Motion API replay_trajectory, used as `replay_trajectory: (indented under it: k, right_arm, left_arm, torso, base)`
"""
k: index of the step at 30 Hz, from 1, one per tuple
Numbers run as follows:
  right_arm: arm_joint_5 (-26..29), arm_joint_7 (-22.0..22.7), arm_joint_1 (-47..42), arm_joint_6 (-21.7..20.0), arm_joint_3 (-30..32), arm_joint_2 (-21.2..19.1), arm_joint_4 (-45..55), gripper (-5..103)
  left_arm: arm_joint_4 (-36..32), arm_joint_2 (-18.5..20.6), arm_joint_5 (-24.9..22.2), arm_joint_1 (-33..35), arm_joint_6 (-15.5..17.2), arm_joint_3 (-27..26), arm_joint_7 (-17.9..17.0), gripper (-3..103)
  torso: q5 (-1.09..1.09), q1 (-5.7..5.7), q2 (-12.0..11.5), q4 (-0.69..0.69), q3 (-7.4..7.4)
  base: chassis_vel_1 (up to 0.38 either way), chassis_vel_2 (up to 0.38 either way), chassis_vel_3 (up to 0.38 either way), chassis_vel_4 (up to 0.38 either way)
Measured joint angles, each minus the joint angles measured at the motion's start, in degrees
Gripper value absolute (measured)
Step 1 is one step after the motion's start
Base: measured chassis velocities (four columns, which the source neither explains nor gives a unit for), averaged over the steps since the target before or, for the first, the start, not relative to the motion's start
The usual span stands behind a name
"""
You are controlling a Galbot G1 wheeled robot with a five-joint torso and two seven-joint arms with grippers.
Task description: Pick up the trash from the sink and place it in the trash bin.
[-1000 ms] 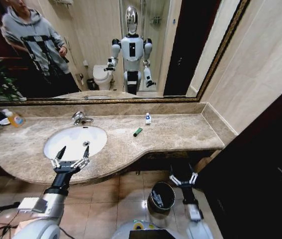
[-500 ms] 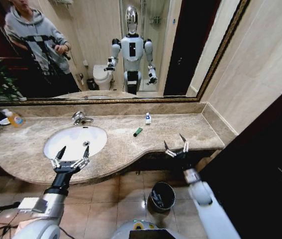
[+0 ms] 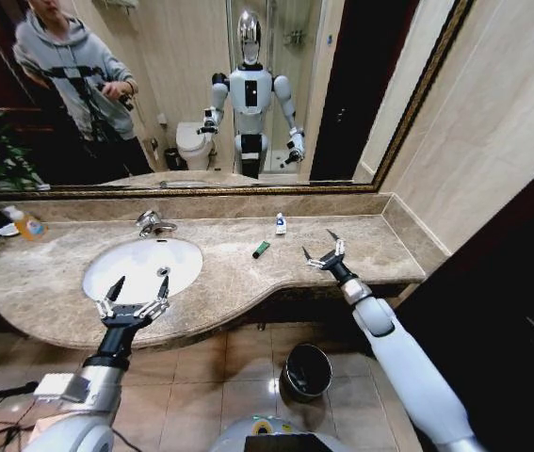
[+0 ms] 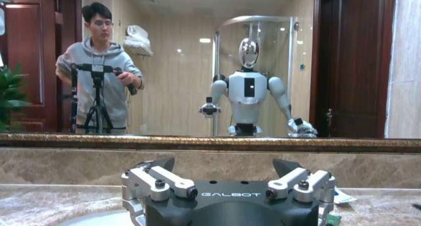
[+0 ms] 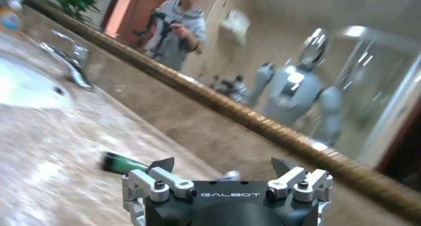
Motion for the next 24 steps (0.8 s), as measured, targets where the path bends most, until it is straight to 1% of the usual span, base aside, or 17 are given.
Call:
replay_trajectory:
  k: [1, 2, 3, 4, 8, 11, 16, 17, 18, 19, 20, 21, 22, 23, 24]
  right_arm:
    - [3.5, -0.8, 2.4, -2.9, -2.4, 0.0, -0.7, 97]
    - [3.5, -0.8, 2.4, -2.9, -2.4, 0.0, -0.7, 97]
    - [5.7, -0.8, 4.5, -4.3, -4.4, 0.0, -1.8, 95]
    - [6.4, -0.7, 6.7, -5.3, -6.3, 0.4, -3.2, 95]
    - [4.9, -0.7, 12.5, -5.6, -10.1, 1.8, -7.6, 95]
    - [6.2, -0.5, 17.7, -7.6, -14.4, 3.1, -12.5, 95]
    - [6.5, -0.2, 20.5, -8.2, -16.2, 4.4, -17.4, 95]
    - [6.1, 0.0, 21.4, -8.2, -16.5, 5.0, -19.3, 95]
    - [4.3, 0.5, 22.1, -7.8, -16.7, 5.6, -21.0, 95]
    - [4.3, 0.5, 22.1, -7.8, -16.7, 5.6, -21.0, 95]
    - [2.8, 0.6, 22.5, -7.0, -16.6, 5.8, -21.9, 95]
    - [-2.0, 0.6, 23.2, -3.7, -16.1, 6.5, -24.4, 95]
    - [-5.6, 0.7, 23.8, -1.7, -15.5, 7.0, -26.0, 94]
    - [-7.0, 0.8, 24.1, -1.0, -15.3, 7.3, -26.6, 95]
    - [-7.0, 0.8, 24.1, -1.0, -15.3, 7.3, -26.6, 95]
  left_arm:
    - [0.0, 0.0, 0.0, 0.0, 0.0, 0.0, 0.0, 100]
    - [0.0, 0.0, 0.0, 0.0, 0.0, 0.0, 0.0, 100]
    - [0.0, 0.0, 0.0, 0.0, 0.0, 0.0, 0.0, 100]
    - [0.0, 0.0, 0.0, 0.0, 0.0, 0.0, 0.0, 100]
    - [0.0, 0.0, 0.0, 0.0, 0.0, 0.0, 0.0, 100]
    - [0.0, 0.0, 0.0, 0.0, 0.0, 0.0, 0.0, 100]
    - [0.0, 0.0, 0.0, 0.0, 0.0, 0.0, 0.0, 100]
    - [0.0, 0.0, 0.0, 0.0, 0.0, 0.0, 0.0, 100]
    - [0.0, 0.0, 0.0, 0.0, 0.0, 0.0, 0.0, 100]
    - [0.0, 0.0, 0.0, 0.0, 0.0, 0.0, 0.0, 100]
    - [0.0, 0.0, 0.0, 0.0, 0.0, 0.0, 0.0, 100]
    - [0.0, 0.0, 0.0, 0.0, 0.0, 0.0, 0.0, 100]
    - [0.0, 0.0, 0.0, 0.0, 0.0, 0.0, 0.0, 100]
    - [0.0, 0.0, 0.0, 0.0, 0.0, 0.0, 0.0, 100]
    - [0.0, 0.0, 0.0, 0.0, 0.0, 0.0, 0.0, 100]
  torso:
    - [0.04, 0.0, 0.0, 0.01, 0.0]
    - [0.04, 0.0, 0.0, 0.01, 0.0]
    - [0.03, 0.0, 0.0, 0.02, 0.0]
    - [0.02, 0.0, 0.0, 0.01, 0.0]
    - [0.01, 0.01, 0.0, 0.02, 0.0]
    - [0.02, 0.0, 0.0, 0.04, 0.01]
    - [0.02, 0.0, 0.0, 0.02, 0.0]
    - [0.02, 0.0, 0.0, 0.02, 0.0]
    - [0.02, 0.0, 0.0, 0.02, 0.0]
    - [0.02, 0.0, 0.0, 0.02, 0.0]
    - [0.02, 0.0, 0.0, 0.02, 0.0]
    - [0.02, 0.0, 0.0, 0.02, 0.01]
    - [0.01, 0.0, 0.0, 0.02, 0.0]
    - [0.01, 0.0, 0.0, 0.01, 0.0]
    - [0.01, 0.0, 0.0, 0.01, 0.0]
  base:
    - [0.0, 0.0, 0.0, 0.0]
    - [0.0, 0.0, 0.0, 0.0]
    - [0.0, 0.0, 0.0, 0.0]
    - [0.0, 0.0, 0.0, 0.0]
    - [0.0, 0.0, 0.0, 0.0]
    - [0.0, 0.0, 0.0, 0.0]
    - [0.0, 0.0, 0.0, 0.0]
    - [0.0, 0.0, 0.0, 0.0]
    - [0.0, 0.0, 0.0, 0.0]
    - [0.0, 0.0, 0.0, 0.0]
    - [0.0, 0.0, 0.0, 0.0]
    - [0.0, 0.0, 0.0, 0.0]
    - [0.0, 0.0, 0.0, 0.0]
    - [0.0, 0.0, 0.0, 0.0]
    - [0.0, 0.0, 0.0, 0.0]
